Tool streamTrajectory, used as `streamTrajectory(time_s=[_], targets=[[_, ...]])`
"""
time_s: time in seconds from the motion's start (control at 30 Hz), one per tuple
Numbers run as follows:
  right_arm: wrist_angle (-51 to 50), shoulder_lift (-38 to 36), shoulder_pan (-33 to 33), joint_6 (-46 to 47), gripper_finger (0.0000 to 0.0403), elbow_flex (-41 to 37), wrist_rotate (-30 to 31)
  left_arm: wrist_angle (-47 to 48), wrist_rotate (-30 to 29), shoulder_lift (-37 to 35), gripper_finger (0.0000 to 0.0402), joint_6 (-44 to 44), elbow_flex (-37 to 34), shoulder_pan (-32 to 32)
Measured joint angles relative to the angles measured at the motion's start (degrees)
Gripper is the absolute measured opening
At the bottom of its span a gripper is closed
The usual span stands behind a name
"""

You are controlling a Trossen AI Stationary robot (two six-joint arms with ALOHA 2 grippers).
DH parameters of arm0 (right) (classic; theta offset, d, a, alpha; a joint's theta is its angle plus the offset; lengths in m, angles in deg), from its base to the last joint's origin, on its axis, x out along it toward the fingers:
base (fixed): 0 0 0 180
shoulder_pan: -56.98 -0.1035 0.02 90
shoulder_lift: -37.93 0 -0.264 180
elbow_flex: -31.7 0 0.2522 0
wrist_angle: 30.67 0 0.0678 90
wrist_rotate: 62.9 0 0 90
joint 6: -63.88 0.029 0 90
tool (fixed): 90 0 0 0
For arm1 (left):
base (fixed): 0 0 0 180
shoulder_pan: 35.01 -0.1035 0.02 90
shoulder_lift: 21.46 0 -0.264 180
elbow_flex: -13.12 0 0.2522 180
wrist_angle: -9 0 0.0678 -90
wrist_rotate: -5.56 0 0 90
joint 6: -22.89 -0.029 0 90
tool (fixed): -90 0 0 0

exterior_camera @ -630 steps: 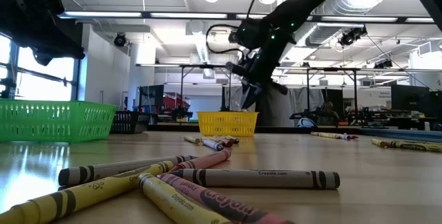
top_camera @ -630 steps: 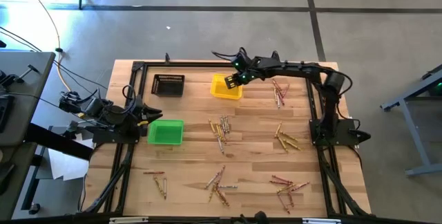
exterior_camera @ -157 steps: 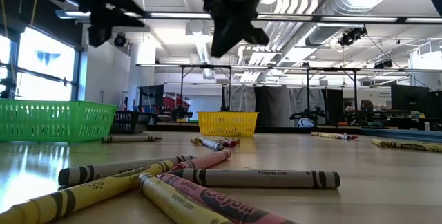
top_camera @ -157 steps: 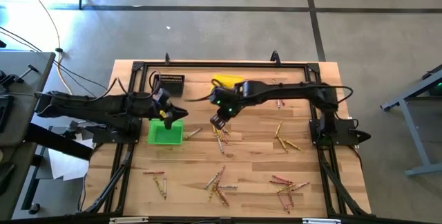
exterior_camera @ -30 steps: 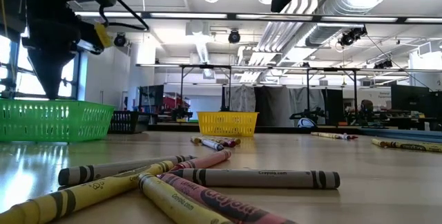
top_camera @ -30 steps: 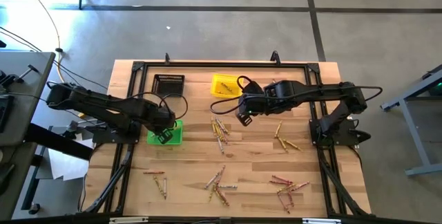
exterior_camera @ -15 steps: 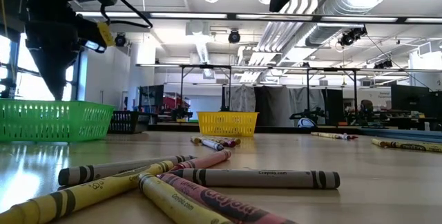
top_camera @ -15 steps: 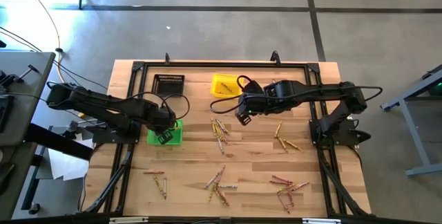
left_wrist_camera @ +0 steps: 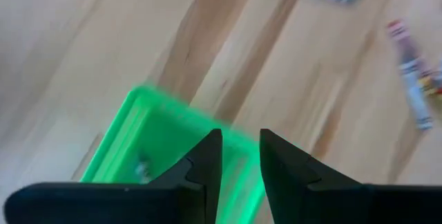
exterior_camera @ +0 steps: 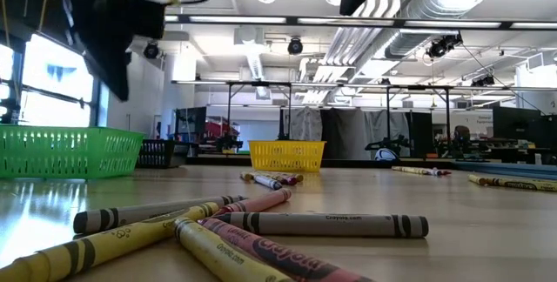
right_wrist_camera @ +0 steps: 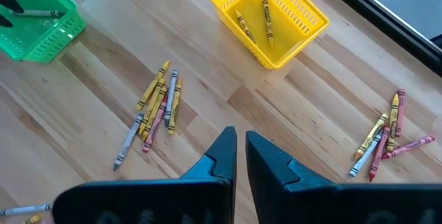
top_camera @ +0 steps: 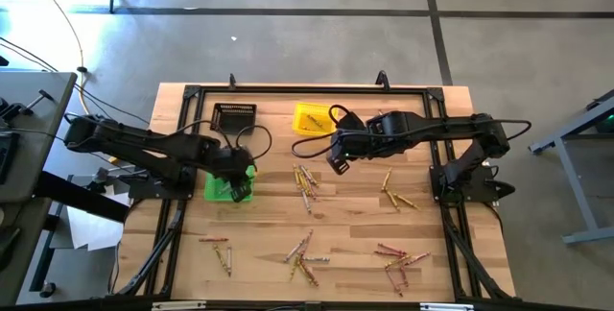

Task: Sort crayons
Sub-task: Put the red crayon into the black bin

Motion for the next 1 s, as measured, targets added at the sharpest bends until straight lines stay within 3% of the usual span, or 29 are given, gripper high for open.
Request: streamTrajectory(time_s=[0.47,0.6,0.73,1.0], targets=[[-3.98,0.35,-0.42,-1.70,0.0017,-0.21,1.67,-3.60,-8.87,-0.01,0.0067,-1.96,8.96,-0.35],[-3.82,-0.15,-0.13,-0.36,0.0017,-5.22,2.56,-2.36,-8.66,-0.01,0.0067,0.68,8.98,-0.04],[-1.91,-0.22,1.41,1.38,0.0017,-11.60,-1.11,-1.58,-8.65,-0.01,0.0067,1.37,8.98,0.98],[18.07,-0.24,5.39,-0.53,0.0017,-22.89,-12.01,4.16,-8.76,-0.01,0.0067,0.77,8.98,0.40]])
